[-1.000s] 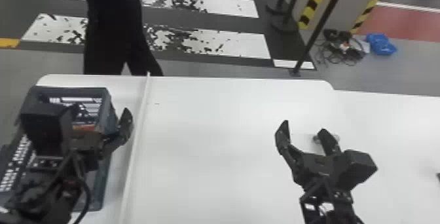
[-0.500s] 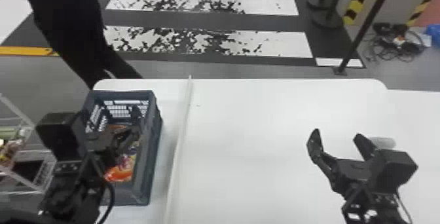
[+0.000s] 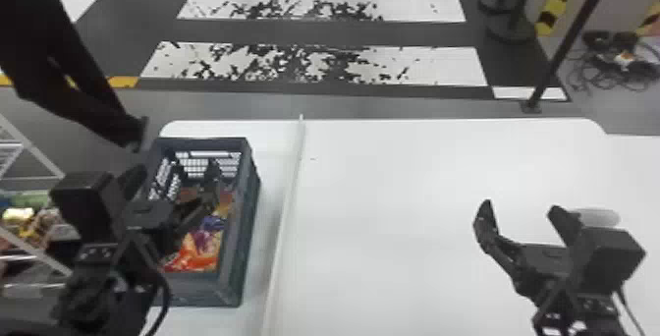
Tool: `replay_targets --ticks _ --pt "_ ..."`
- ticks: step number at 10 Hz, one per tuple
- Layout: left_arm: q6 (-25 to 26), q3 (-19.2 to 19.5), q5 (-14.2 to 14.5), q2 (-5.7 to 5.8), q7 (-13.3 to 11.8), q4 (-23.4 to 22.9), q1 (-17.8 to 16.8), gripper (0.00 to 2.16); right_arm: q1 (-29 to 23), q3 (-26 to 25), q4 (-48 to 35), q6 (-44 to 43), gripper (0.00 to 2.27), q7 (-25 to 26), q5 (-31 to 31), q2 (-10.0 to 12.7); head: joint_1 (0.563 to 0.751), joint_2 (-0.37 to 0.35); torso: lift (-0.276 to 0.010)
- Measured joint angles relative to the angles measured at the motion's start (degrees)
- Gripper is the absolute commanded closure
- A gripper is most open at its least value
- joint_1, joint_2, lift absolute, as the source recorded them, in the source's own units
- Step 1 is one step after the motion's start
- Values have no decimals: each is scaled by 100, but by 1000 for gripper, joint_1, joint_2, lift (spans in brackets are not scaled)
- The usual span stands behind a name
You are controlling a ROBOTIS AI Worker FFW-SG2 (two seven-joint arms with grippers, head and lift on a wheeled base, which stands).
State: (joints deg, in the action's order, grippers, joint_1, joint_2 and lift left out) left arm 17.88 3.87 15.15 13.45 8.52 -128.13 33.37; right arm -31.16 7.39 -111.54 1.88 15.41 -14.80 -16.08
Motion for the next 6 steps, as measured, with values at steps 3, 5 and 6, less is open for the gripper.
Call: replay_targets --ticks 3,5,6 --pt "-80 -22 -16 0 -153 41 20 -1 -46 56 -16 -340 12 -21 104 0 695 48 -29" --pt "-174 -110 -162 11 -416 95 12 -1 -2 104 -36 -355 -2 18 193 8 695 43 -29" --pt "-310 -198 -324 18 -434 122 5 -1 53 110 -60 -104 -2 32 210 15 695 31 -29"
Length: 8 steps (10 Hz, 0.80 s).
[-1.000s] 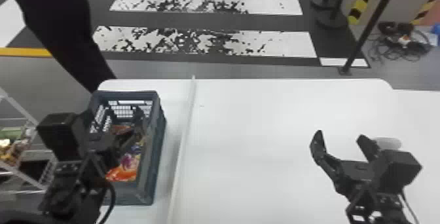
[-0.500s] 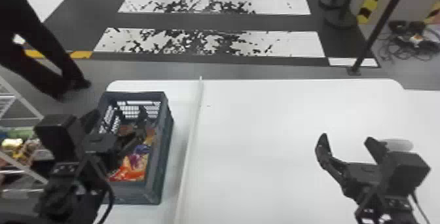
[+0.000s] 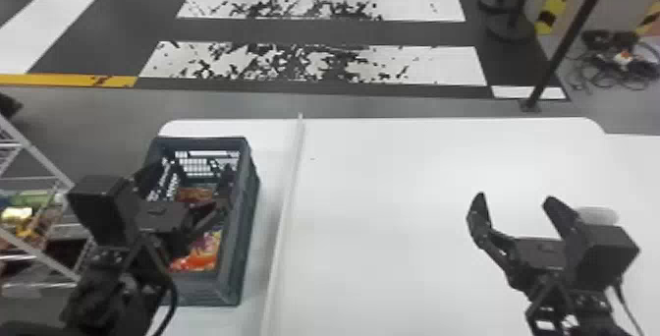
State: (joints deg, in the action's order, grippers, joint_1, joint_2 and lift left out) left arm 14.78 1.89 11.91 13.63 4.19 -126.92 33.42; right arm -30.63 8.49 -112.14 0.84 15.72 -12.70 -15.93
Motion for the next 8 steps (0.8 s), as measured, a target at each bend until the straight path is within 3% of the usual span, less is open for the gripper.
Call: replay_targets --ticks 2,6,8 --pt "-401 -127 -128 14 78 78 4 -1 47 -28 -99 248 -2 13 -11 2 695 18 -29" --pt "-445 -226 -123 25 16 118 24 -1 187 -193 -148 367 -2 184 -167 -11 695 -22 -29" --pt "-627 -441 -231 47 162 142 49 -1 306 -228 -167 159 -2 282 -242 4 695 -49 -29"
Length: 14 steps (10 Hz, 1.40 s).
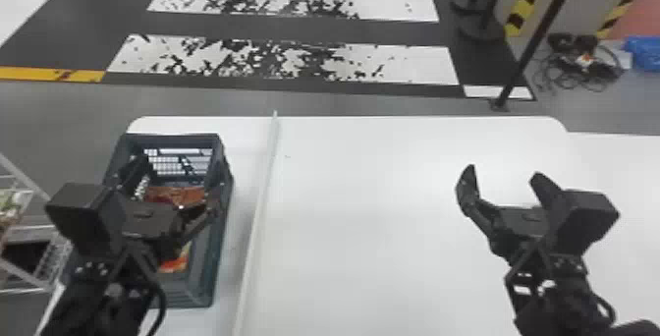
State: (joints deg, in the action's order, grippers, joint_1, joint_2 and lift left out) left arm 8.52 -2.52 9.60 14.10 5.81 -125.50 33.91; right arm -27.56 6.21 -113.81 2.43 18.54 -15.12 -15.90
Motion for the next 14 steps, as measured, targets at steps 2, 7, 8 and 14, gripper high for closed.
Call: replay_targets --ticks 2,7,8,14 --pt "-399 -181 -128 13 64 78 55 -1 68 67 125 -591 -2 38 18 28 695 -62 -29" --pt "-1631 -327 -344 34 254 203 225 -1 76 74 248 -953 -2 208 -209 20 695 -85 -29" --pt "-1974 -346 -379 49 270 266 247 -1 62 99 356 -1296 -2 234 -199 19 695 -91 -29" --pt "-2880 -346 -445 145 228 459 286 -1 61 88 478 -1365 -2 310 -375 10 695 -105 -29"
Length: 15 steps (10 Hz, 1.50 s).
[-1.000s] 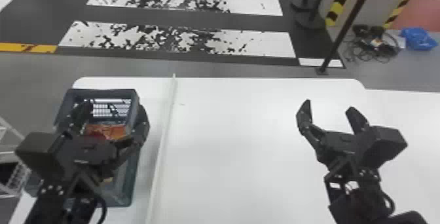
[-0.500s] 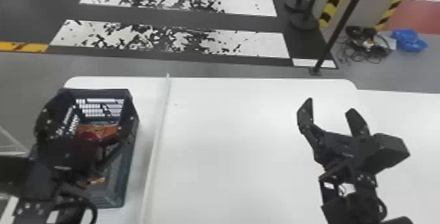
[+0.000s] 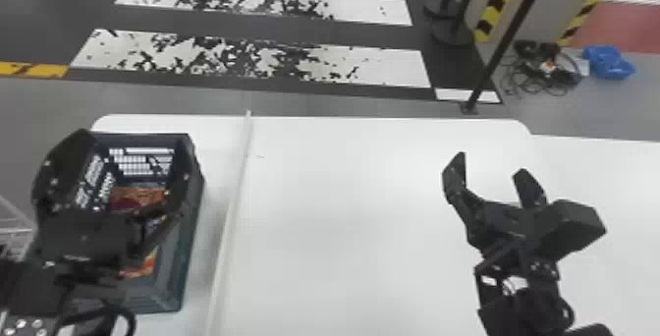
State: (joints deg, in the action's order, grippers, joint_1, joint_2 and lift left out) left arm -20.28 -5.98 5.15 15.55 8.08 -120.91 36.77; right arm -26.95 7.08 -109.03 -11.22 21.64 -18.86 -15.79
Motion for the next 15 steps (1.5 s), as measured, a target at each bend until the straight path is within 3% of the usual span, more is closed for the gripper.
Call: replay_targets --ticks 15 --pt "354 27 -58 1 -9 -108 23 -1 -29 83 -48 -147 -2 77 296 -20 695 -96 -29"
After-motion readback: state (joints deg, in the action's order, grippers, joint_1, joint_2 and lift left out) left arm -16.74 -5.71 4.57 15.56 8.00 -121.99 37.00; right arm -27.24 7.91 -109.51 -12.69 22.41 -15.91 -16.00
